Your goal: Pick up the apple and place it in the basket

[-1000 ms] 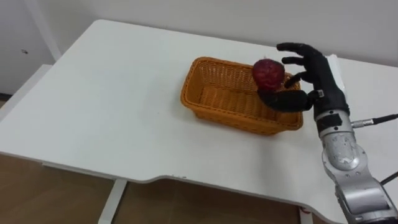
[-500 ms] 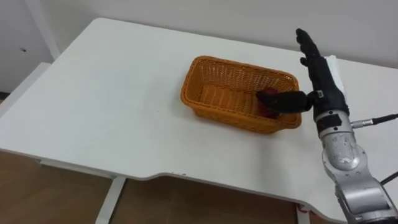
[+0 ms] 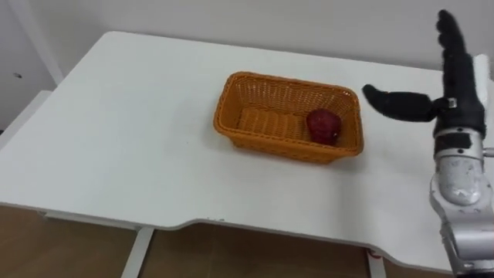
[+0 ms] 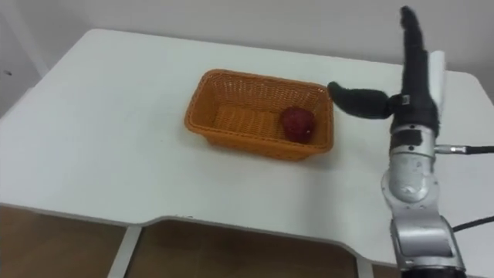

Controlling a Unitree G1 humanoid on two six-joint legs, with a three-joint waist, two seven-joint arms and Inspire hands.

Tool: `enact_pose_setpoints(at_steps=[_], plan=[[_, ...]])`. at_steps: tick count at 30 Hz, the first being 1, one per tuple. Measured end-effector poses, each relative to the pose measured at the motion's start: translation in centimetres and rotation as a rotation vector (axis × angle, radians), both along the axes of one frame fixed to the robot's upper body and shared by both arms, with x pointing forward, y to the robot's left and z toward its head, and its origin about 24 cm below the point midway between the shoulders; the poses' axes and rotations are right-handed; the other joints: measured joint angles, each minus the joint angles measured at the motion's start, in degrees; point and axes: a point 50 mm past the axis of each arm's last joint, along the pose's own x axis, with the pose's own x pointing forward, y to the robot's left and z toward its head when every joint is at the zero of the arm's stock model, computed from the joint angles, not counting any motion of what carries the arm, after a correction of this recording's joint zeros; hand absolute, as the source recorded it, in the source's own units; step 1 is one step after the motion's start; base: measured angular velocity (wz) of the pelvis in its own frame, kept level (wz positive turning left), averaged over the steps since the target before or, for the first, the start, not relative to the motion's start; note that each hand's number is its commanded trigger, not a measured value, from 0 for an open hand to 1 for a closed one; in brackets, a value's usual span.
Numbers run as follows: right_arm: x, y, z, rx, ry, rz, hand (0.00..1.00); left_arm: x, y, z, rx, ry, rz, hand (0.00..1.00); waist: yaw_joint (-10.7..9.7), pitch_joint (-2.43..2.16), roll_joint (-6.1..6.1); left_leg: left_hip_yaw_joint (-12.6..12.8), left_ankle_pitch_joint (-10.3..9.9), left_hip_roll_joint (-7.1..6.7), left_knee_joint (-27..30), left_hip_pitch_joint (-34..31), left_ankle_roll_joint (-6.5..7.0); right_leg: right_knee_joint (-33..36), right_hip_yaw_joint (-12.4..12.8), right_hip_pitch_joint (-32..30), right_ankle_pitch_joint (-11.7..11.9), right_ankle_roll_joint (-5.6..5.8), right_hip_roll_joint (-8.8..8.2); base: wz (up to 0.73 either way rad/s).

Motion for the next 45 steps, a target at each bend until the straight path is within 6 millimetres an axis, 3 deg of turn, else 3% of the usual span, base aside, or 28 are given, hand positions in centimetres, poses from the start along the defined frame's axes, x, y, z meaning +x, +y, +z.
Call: enact_pose_setpoints(at_steps=[5, 12, 18, 21, 23, 28, 35, 42, 45], plan=[[-2.2, -4.4, 1.5, 0.04, -0.133, -0.295, 0.0, -0.9, 0.4, 0.1, 0.036, 0.003, 0.04, 0.0, -2.9, 0.06, -0.43, 0.2, 0.0, -0.01, 0.0, 0.1, 0.03, 0.0, 0.2, 0.1, 0.0, 0.01, 0.0, -0.02], [-6.7, -9.0, 0.9, 0.128, -0.205, -0.631, 0.0, -1.5, 0.8, 0.3, 0.079, 0.001, 0.078, 0.0, -5.6, 0.14, -0.53, 1.8, 0.0, 0.4, -0.9, 0.3, 0.01, 0.2, 2.0, -0.5, 0.0, 0.0, 0.3, -0.13], [-11.3, -12.2, -3.5, 0.267, -0.106, -0.954, 0.0, -1.5, 1.0, 0.5, 0.103, -0.004, 0.088, 0.0, -7.0, -0.04, -0.74, 3.0, 0.0, 0.4, -1.9, 0.8, 0.01, 0.2, 3.4, -1.1, 0.0, 0.0, 0.4, -0.12], [-13.5, -12.9, -7.1, 0.335, 0.041, -1.07, 0.0, -0.9, 1.1, 0.6, 0.116, -0.027, 0.082, 0.0, -7.2, -0.02, -0.63, 3.1, 0.0, 0.42, -1.7, 0.7, 0.01, 0.0, 3.7, -1.2, 0.0, 0.02, 0.47, -0.03], [-16.1, -12.9, -10.5, 0.365, 0.212, -1.144, 0.0, -0.7, 1.1, 0.6, 0.12, -0.03, 0.082, 0.0, -7.4, -0.09, -0.54, 3.1, 0.0, 0.4, -1.8, 0.7, 0.0, 0.0, 3.3, -1.1, 0.0, 0.03, 0.38, 0.08], [-20.5, -11.8, -15.5, 0.523, 0.455, -1.263, 0.0, -0.9, 1.3, 0.7, 0.119, -0.014, 0.101, 0.0, -6.9, -0.15, -0.06, 3.1, 0.0, 0.44, -2.1, 0.7, 0.0, 0.0, 4.2, -1.3, 0.0, 0.04, 0.53, -0.02], [-25.4, -6.0, -22.2, 0.875, 0.764, -1.289, 0.0, -0.9, 0.7, 0.4, 0.104, 0.0, 0.103, 0.0, -6.7, 0.14, 0.43, 3.1, 0.0, 0.4, -1.6, 0.7, 0.03, 0.0, 4.7, -1.0, 0.0, 0.05, 0.54, -0.01], [-27.6, -2.7, -24.6, 1.034, 0.959, -1.15, 0.0, -1.3, 0.3, 0.3, 0.074, 0.019, 0.1, 0.0, -6.5, 0.05, 1.22, 3.2, 0.0, 0.36, -1.7, 0.8, 0.1, 0.1, 4.7, -1.0, 0.0, 0.12, 0.42, 0.0], [-28.1, -1.7, -25.2, 1.086, 1.027, -1.067, 0.0, -1.4, 0.2, 0.2, 0.059, 0.027, 0.103, 0.0, -5.2, 0.05, 1.58, 3.3, 0.0, 0.37, -1.7, 1.6, 0.09, 0.0, 4.8, -1.0, -0.1, 0.11, 0.47, -0.05]])
